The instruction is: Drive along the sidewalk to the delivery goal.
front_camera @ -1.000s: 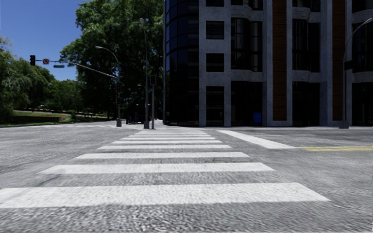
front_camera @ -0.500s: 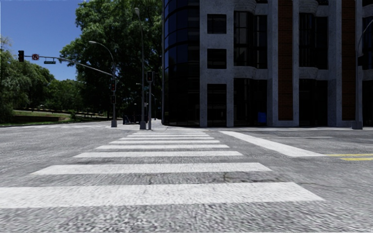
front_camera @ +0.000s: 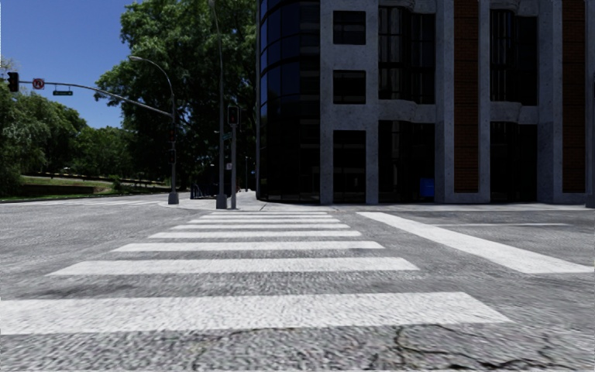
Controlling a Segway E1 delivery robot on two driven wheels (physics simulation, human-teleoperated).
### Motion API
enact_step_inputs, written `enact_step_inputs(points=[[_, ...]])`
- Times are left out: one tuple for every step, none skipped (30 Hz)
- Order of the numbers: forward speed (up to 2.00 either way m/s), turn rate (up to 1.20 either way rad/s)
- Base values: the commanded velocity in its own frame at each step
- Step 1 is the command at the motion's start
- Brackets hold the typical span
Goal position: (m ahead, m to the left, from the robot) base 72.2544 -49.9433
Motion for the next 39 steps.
enact_step_inputs(points=[[2.00,0.13],[2.00,0.13],[2.00,0.17],[2.00,0.18],[2.00,0.18],[2.00,0.22],[2.00,0.24],[2.00,0.25],[2.00,0.25],[2.00,0.26],[2.00,0.26],[2.00,0.26],[2.00,0.26],[2.00,0.26],[2.00,0.17],[2.00,0.17],[2.00,0.02],[2.00,0.00],[2.00,0.00],[2.00,0.00],[2.00,0.00],[2.00,0.00],[2.00,0.00],[2.00,0.00],[2.00,0.00],[2.00,0.00],[2.00,0.00],[2.00,0.00],[2.00,0.00],[2.00,0.00],[2.00,0.00],[2.00,0.00],[2.00,0.00],[2.00,0.00],[2.00,0.00],[2.00,0.00],[2.00,0.00],[2.00,0.00],[2.00,0.00]])
